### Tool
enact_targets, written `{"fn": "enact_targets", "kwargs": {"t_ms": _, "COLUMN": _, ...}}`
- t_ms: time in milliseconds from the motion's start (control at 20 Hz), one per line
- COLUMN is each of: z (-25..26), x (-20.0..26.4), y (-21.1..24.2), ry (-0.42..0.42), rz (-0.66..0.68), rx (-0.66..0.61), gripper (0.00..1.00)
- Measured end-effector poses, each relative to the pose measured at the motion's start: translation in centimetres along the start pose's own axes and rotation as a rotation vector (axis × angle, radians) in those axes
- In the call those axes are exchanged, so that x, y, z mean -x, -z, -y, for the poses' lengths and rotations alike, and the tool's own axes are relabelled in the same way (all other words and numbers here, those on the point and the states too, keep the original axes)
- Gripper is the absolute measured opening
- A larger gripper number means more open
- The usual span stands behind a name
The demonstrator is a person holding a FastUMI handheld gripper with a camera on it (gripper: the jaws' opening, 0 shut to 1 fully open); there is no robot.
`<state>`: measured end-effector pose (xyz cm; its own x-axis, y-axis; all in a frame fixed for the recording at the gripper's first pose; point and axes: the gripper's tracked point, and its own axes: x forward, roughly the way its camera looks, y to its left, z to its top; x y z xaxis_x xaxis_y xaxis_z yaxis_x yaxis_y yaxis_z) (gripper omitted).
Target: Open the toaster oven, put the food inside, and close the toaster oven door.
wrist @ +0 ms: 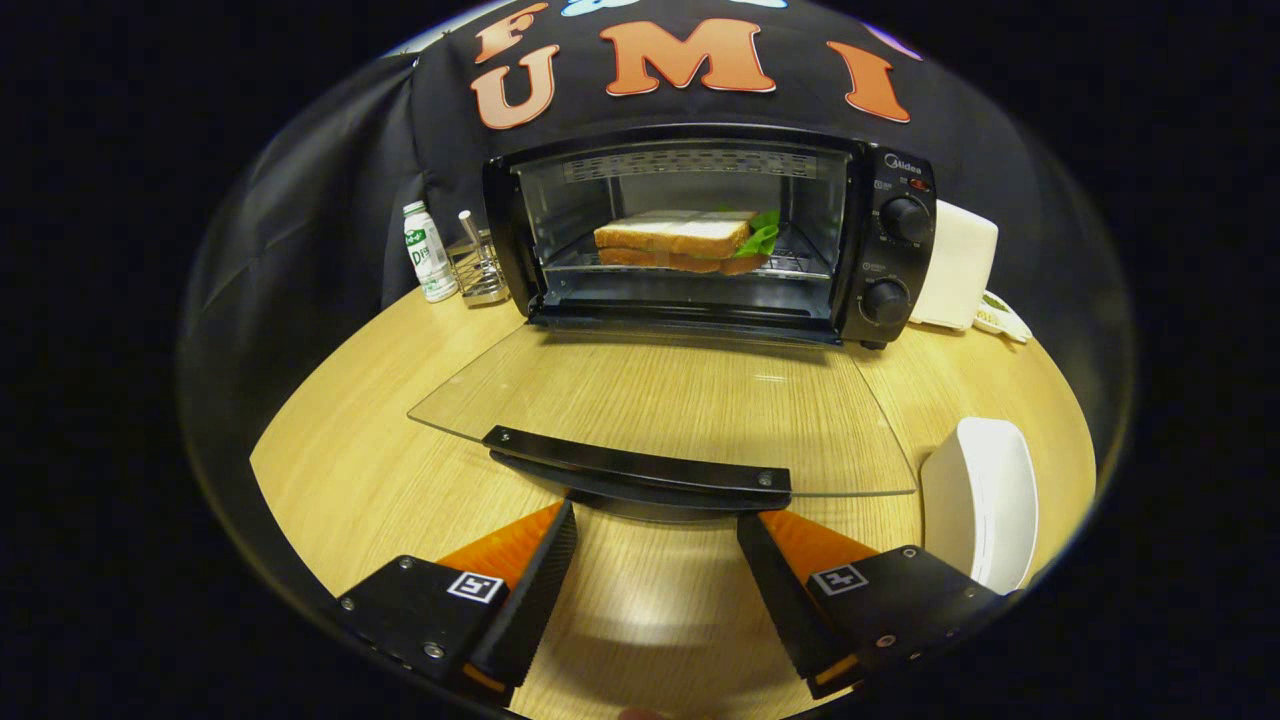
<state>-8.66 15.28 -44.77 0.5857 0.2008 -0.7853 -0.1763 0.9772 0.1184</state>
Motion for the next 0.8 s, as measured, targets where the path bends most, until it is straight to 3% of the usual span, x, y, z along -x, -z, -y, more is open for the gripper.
{"fn": "enact_targets", "kwargs": {"t_ms": 450, "z": 0.6, "x": 0.8, "y": -9.6, "ry": 0.004, "rz": 0.171, "rx": 0.005, "gripper": 0.98}}
{"fn": "enact_targets", "kwargs": {"t_ms": 800, "z": 3.0, "x": 2.3, "y": -19.7, "ry": 0.097, "rz": 0.377, "rx": 0.014, "gripper": 0.98}}
